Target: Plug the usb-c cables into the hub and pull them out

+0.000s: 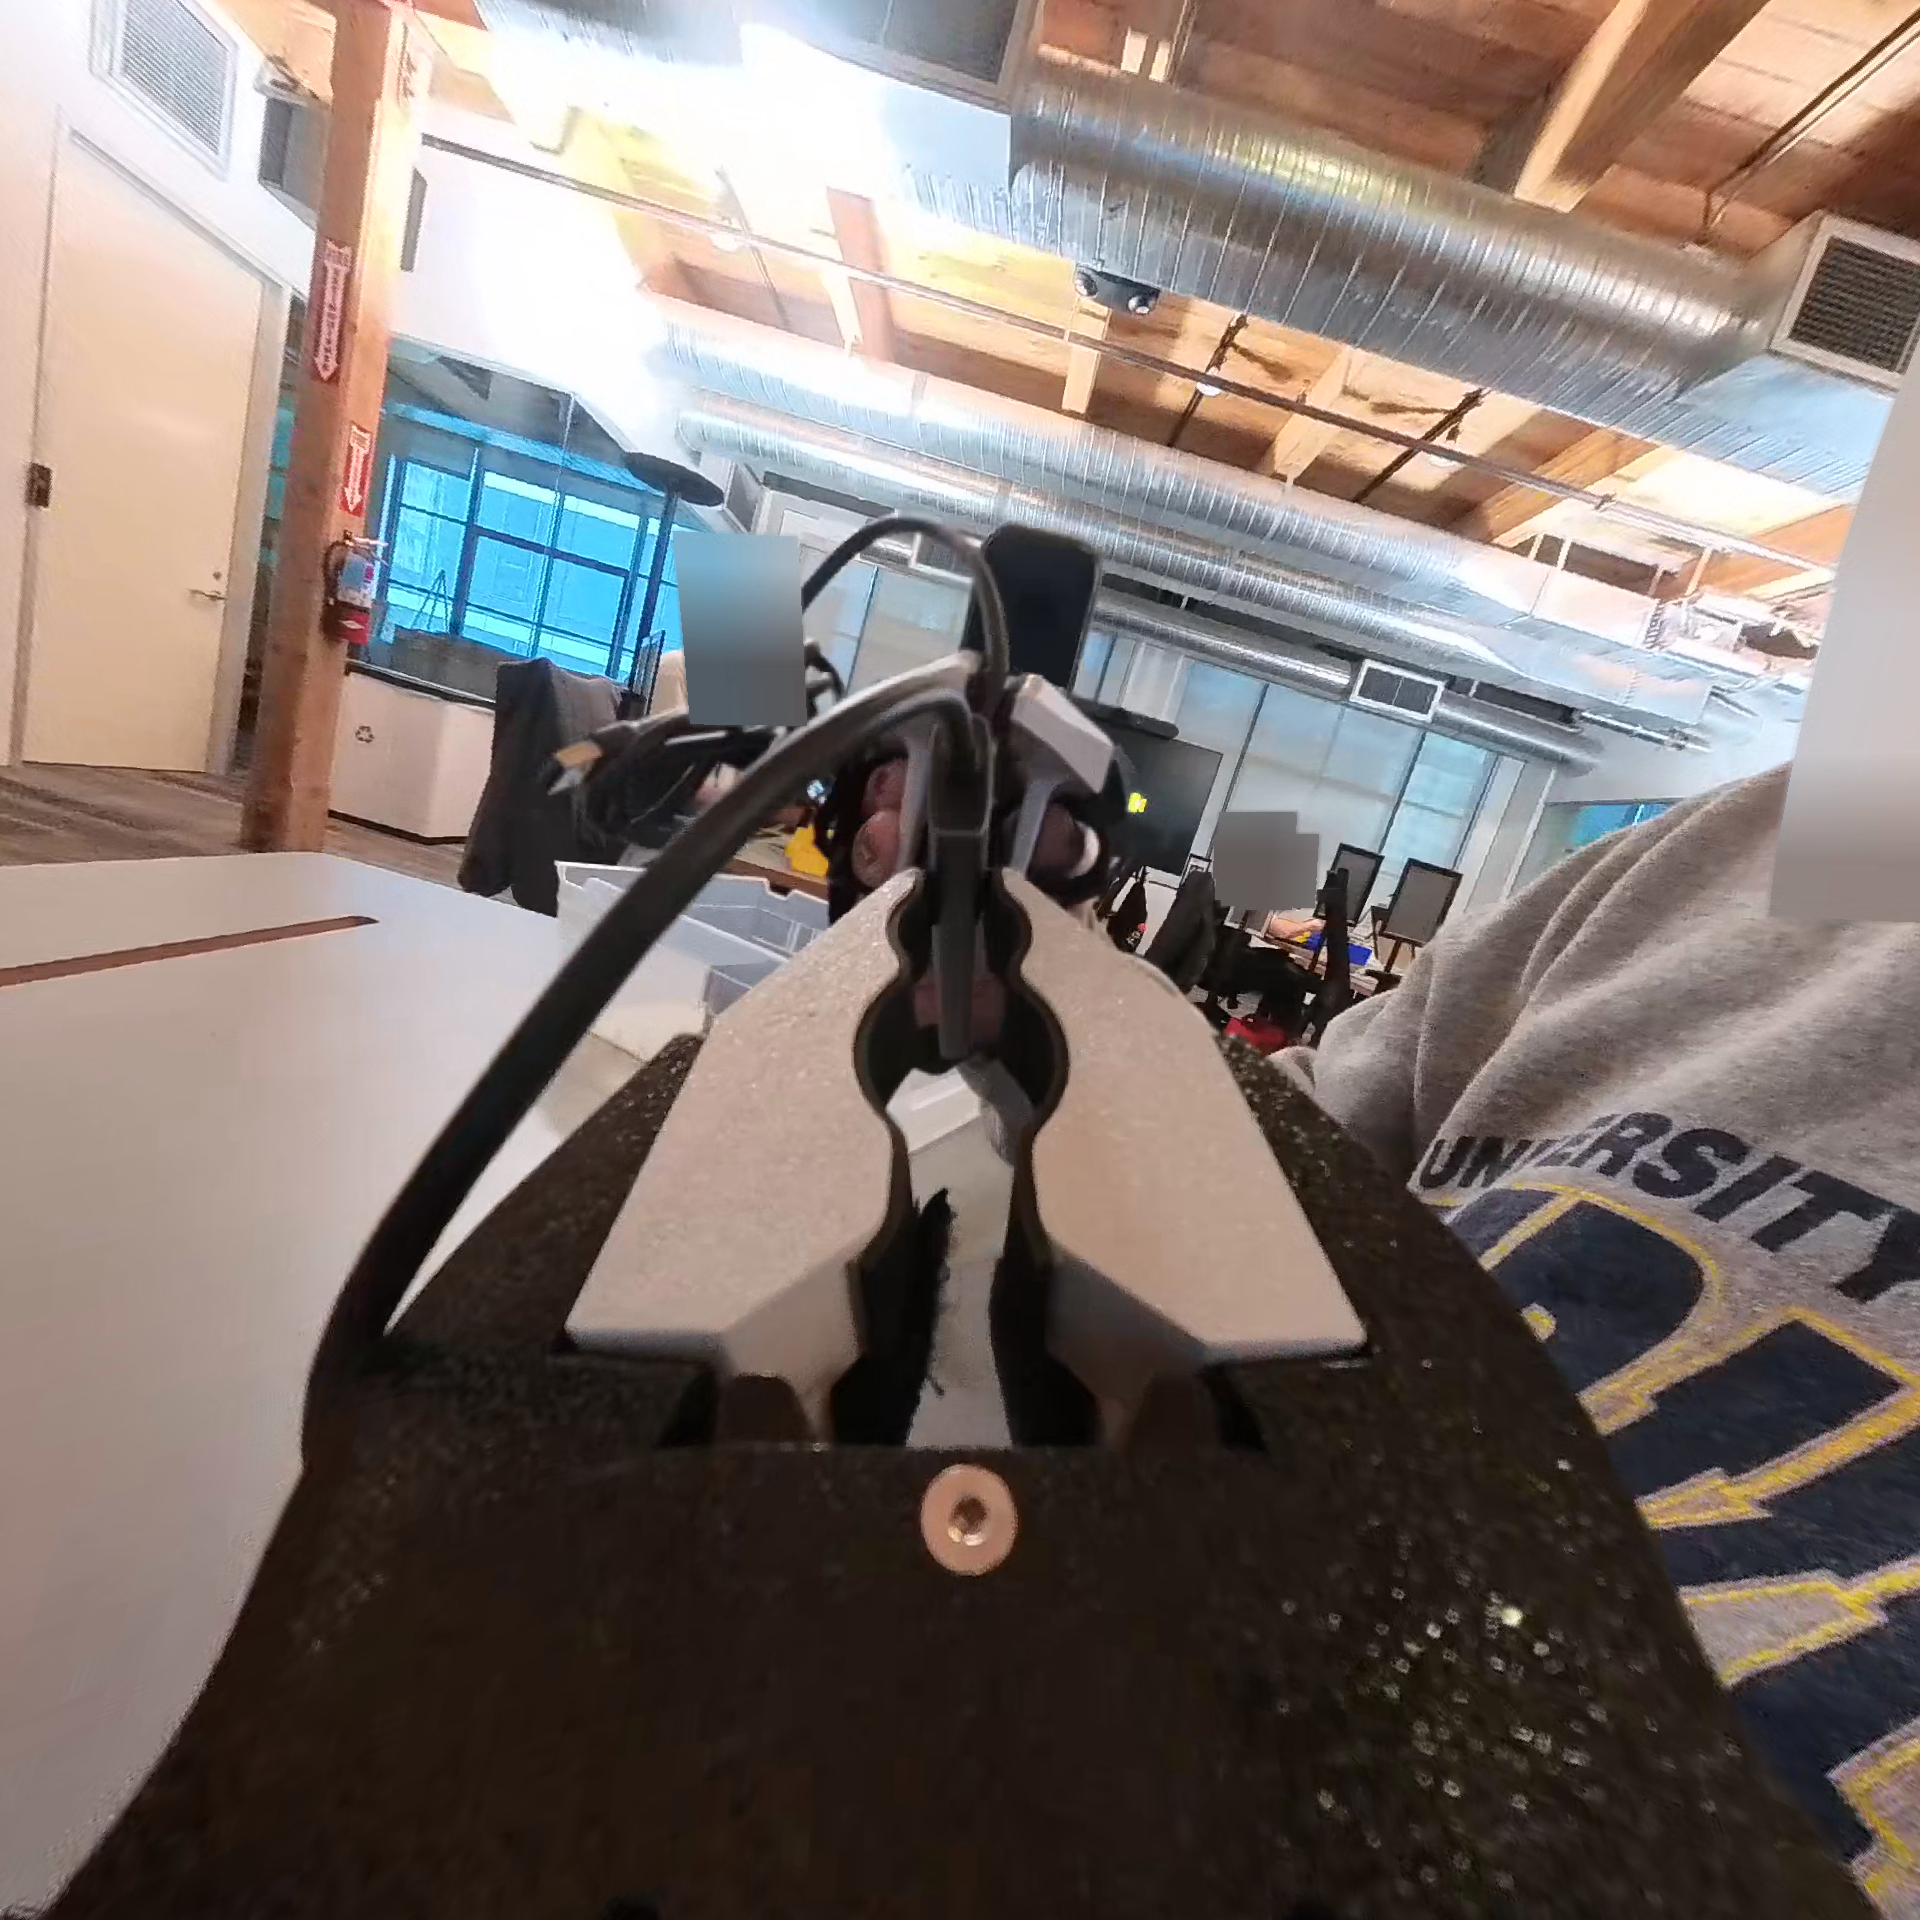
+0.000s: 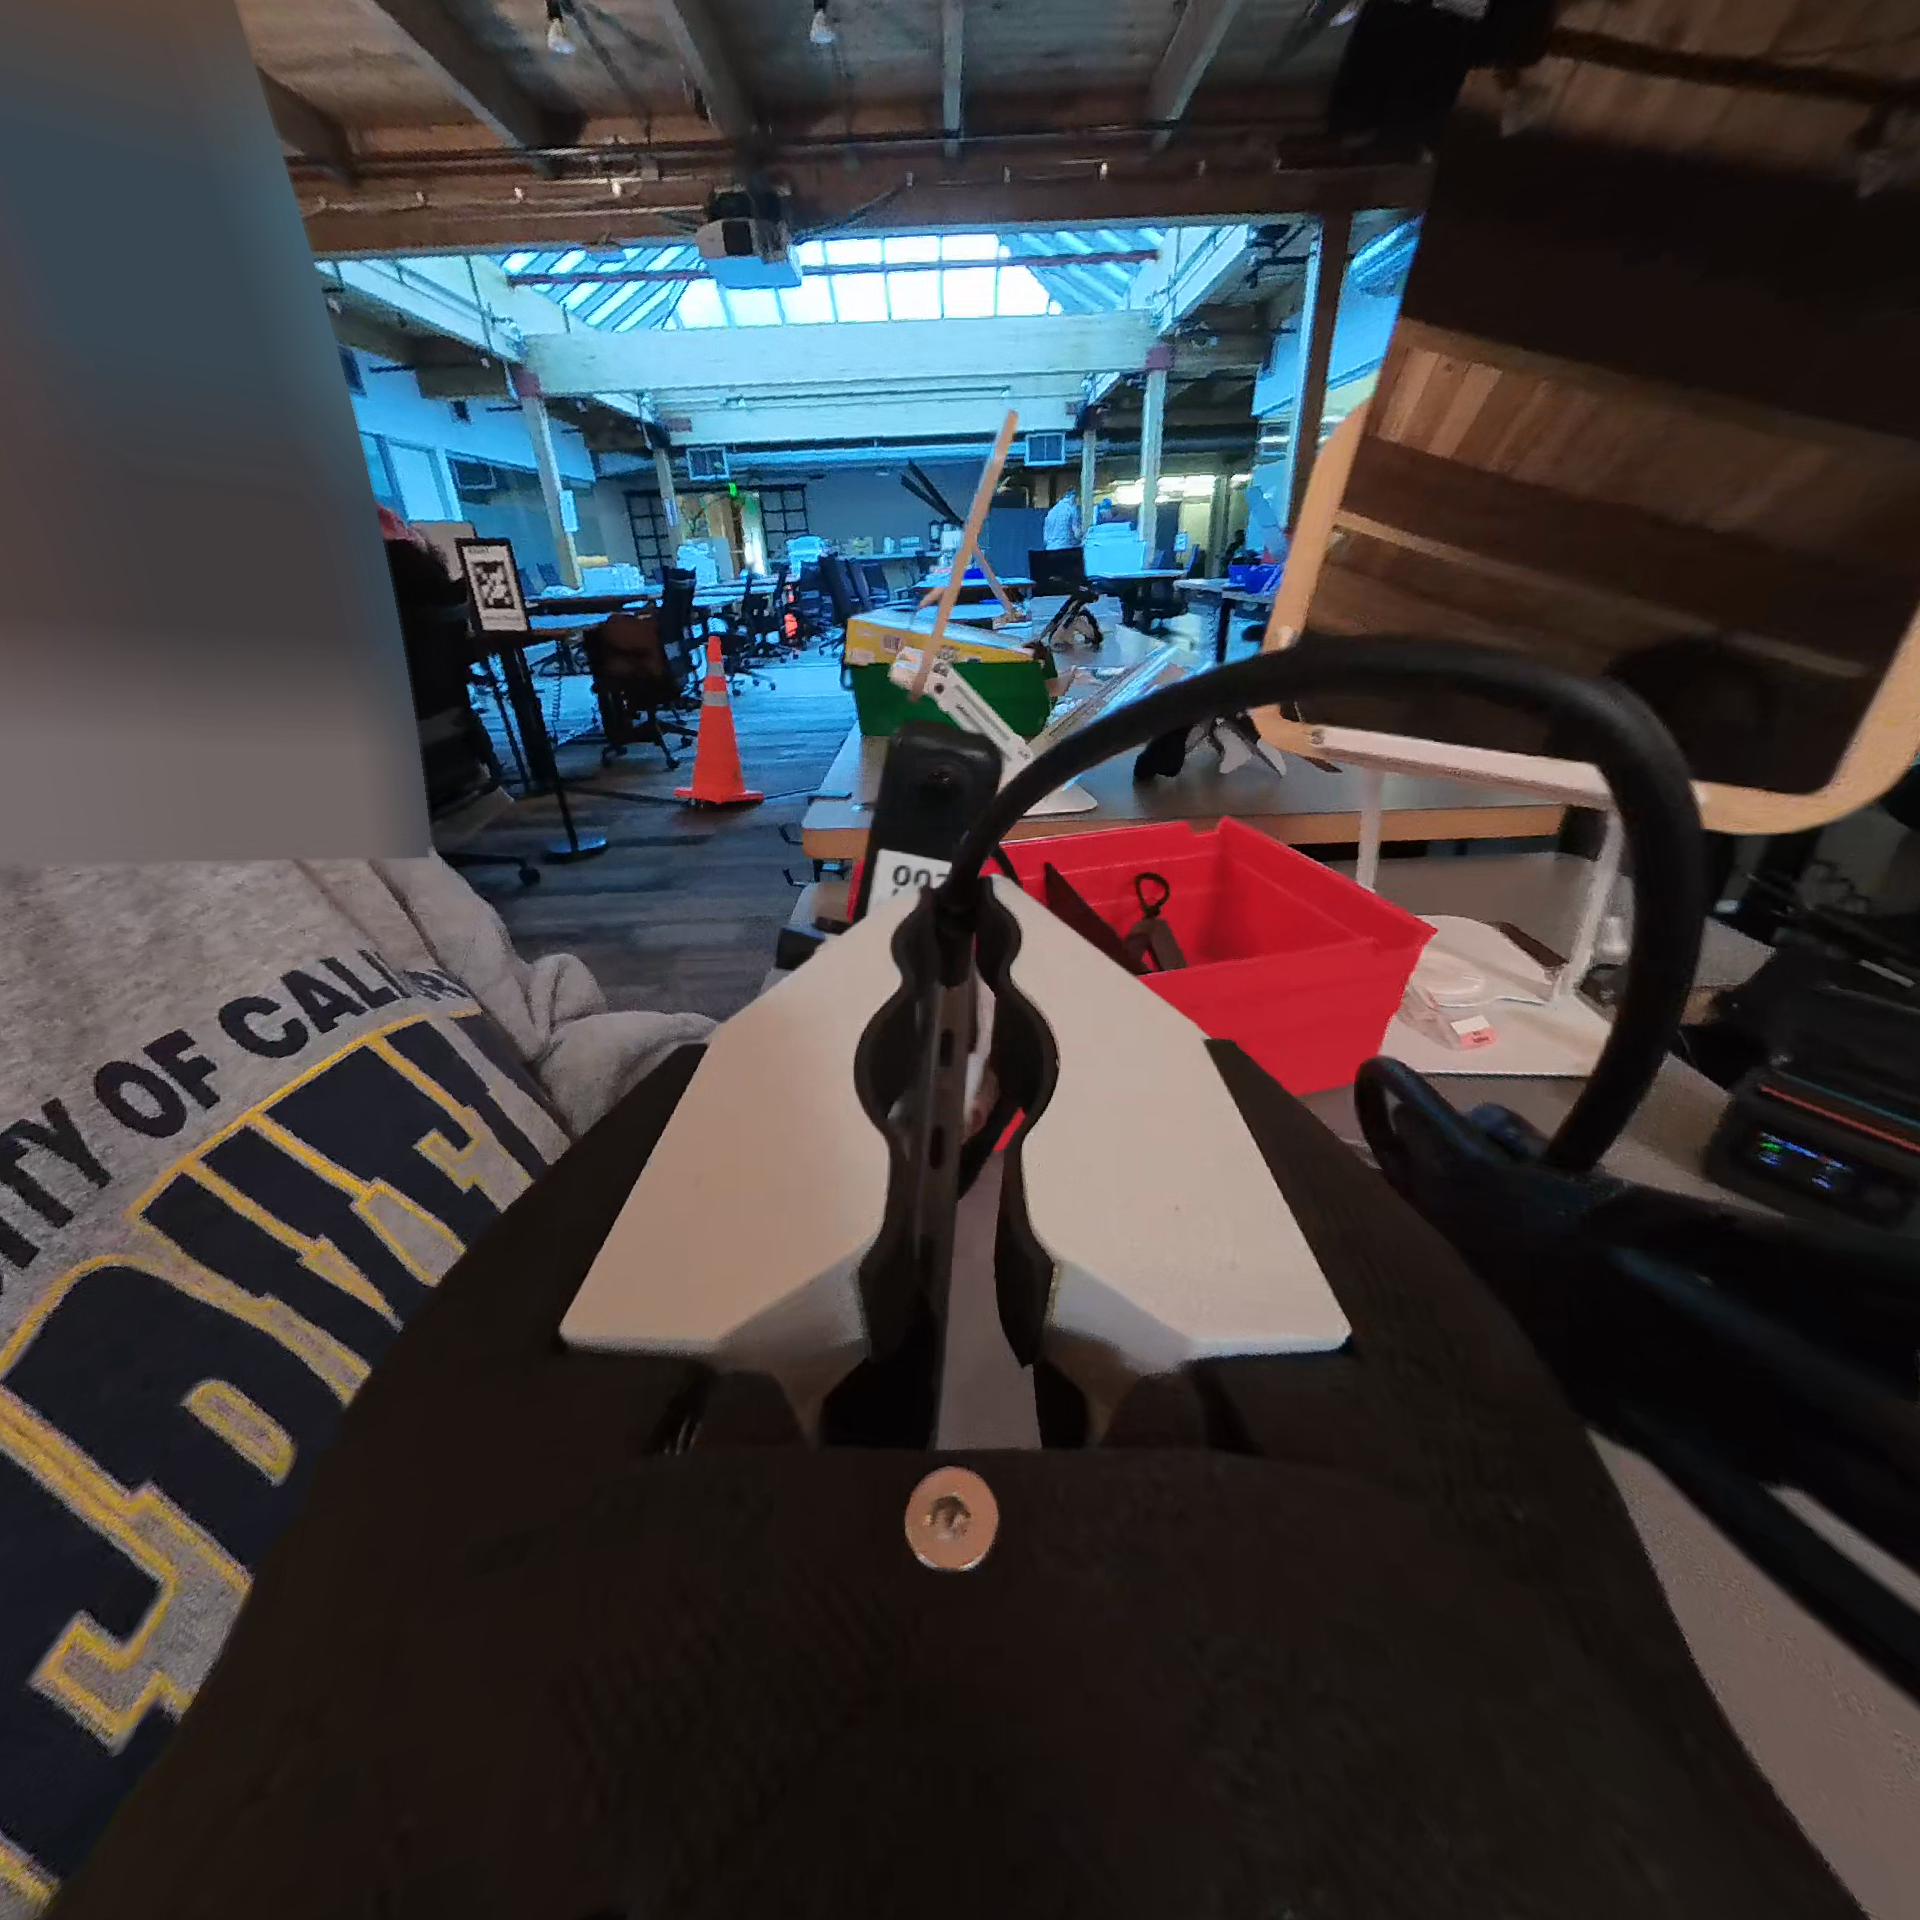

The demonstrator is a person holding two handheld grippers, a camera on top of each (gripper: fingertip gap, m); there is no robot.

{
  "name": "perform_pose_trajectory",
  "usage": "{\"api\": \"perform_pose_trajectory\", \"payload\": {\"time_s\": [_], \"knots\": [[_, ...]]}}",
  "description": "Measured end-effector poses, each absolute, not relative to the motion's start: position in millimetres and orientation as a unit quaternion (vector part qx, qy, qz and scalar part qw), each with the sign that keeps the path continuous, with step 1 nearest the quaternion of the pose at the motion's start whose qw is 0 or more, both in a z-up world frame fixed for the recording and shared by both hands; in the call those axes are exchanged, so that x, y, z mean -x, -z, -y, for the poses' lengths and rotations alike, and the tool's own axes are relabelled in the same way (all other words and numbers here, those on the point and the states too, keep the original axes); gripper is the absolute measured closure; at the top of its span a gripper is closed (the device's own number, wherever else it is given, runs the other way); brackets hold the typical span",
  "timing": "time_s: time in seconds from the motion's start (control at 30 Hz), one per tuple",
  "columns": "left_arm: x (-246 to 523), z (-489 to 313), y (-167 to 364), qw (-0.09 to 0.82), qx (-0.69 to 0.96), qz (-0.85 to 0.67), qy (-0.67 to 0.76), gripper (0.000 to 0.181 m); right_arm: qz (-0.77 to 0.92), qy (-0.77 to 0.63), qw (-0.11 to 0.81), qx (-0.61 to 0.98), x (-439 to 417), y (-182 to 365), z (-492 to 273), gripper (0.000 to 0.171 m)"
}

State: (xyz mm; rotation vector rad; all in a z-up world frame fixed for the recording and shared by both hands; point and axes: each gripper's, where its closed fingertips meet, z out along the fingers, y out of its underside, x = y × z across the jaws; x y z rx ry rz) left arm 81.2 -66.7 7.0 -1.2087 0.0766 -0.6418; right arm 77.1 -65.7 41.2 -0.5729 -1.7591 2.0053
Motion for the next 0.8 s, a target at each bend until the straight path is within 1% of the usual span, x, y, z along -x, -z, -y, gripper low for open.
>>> {"api": "perform_pose_trajectory", "payload": {"time_s": [0.43, 0.63, 0.8], "knots": [[-93, 65, -1, 0.765, 0.571, -0.06, 0.293, 0.174, 0.644, -0.718, 0.137, 0.226, -79, -30, 74, 0.166], [-96, 60, 7, 0.754, 0.588, -0.055, 0.286, 0.174, 0.669, -0.687, 0.156, 0.237, -80, -19, 73, 0.165], [-102, 54, 21, 0.734, 0.62, -0.063, 0.269, 0.175, 0.702, -0.651, 0.145, 0.25, -87, -3, 69, 0.165]]}}
